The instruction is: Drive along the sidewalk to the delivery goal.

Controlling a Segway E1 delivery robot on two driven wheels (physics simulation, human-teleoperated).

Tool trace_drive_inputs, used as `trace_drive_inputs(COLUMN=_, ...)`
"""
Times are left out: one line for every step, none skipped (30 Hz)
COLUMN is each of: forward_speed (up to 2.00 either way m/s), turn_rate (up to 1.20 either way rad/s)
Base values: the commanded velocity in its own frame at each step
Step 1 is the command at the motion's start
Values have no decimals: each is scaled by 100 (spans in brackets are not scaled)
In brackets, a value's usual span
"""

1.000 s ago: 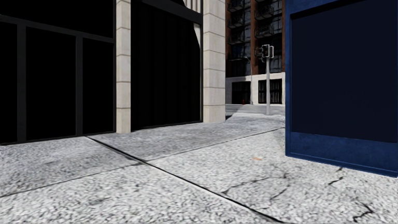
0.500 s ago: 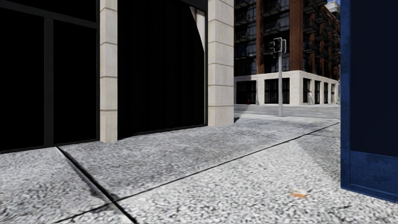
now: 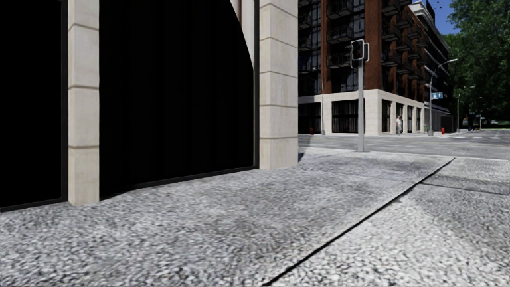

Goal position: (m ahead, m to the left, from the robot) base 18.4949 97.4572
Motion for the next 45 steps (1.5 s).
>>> trace_drive_inputs(forward_speed=200, turn_rate=-39)
trace_drive_inputs(forward_speed=200, turn_rate=-40)
trace_drive_inputs(forward_speed=200, turn_rate=-41)
trace_drive_inputs(forward_speed=200, turn_rate=-42)
trace_drive_inputs(forward_speed=200, turn_rate=-48)
trace_drive_inputs(forward_speed=200, turn_rate=-48)
trace_drive_inputs(forward_speed=200, turn_rate=-54)
trace_drive_inputs(forward_speed=200, turn_rate=-58)
trace_drive_inputs(forward_speed=200, turn_rate=-59)
trace_drive_inputs(forward_speed=200, turn_rate=-59)
trace_drive_inputs(forward_speed=200, turn_rate=-59)
trace_drive_inputs(forward_speed=200, turn_rate=-59)
trace_drive_inputs(forward_speed=200, turn_rate=-53)
trace_drive_inputs(forward_speed=200, turn_rate=-51)
trace_drive_inputs(forward_speed=200, turn_rate=-51)
trace_drive_inputs(forward_speed=200, turn_rate=-51)
trace_drive_inputs(forward_speed=200, turn_rate=-51)
trace_drive_inputs(forward_speed=200, turn_rate=-56)
trace_drive_inputs(forward_speed=200, turn_rate=-57)
trace_drive_inputs(forward_speed=200, turn_rate=-57)
trace_drive_inputs(forward_speed=200, turn_rate=-58)
trace_drive_inputs(forward_speed=200, turn_rate=-58)
trace_drive_inputs(forward_speed=200, turn_rate=-58)
trace_drive_inputs(forward_speed=200, turn_rate=-58)
trace_drive_inputs(forward_speed=200, turn_rate=-58)
trace_drive_inputs(forward_speed=200, turn_rate=-58)
trace_drive_inputs(forward_speed=200, turn_rate=-58)
trace_drive_inputs(forward_speed=200, turn_rate=-58)
trace_drive_inputs(forward_speed=200, turn_rate=-58)
trace_drive_inputs(forward_speed=200, turn_rate=-58)
trace_drive_inputs(forward_speed=200, turn_rate=-58)
trace_drive_inputs(forward_speed=200, turn_rate=0)
trace_drive_inputs(forward_speed=200, turn_rate=0)
trace_drive_inputs(forward_speed=200, turn_rate=0)
trace_drive_inputs(forward_speed=200, turn_rate=0)
trace_drive_inputs(forward_speed=200, turn_rate=0)
trace_drive_inputs(forward_speed=200, turn_rate=0)
trace_drive_inputs(forward_speed=200, turn_rate=0)
trace_drive_inputs(forward_speed=200, turn_rate=0)
trace_drive_inputs(forward_speed=200, turn_rate=0)
trace_drive_inputs(forward_speed=200, turn_rate=0)
trace_drive_inputs(forward_speed=200, turn_rate=0)
trace_drive_inputs(forward_speed=200, turn_rate=0)
trace_drive_inputs(forward_speed=200, turn_rate=0)
trace_drive_inputs(forward_speed=200, turn_rate=0)
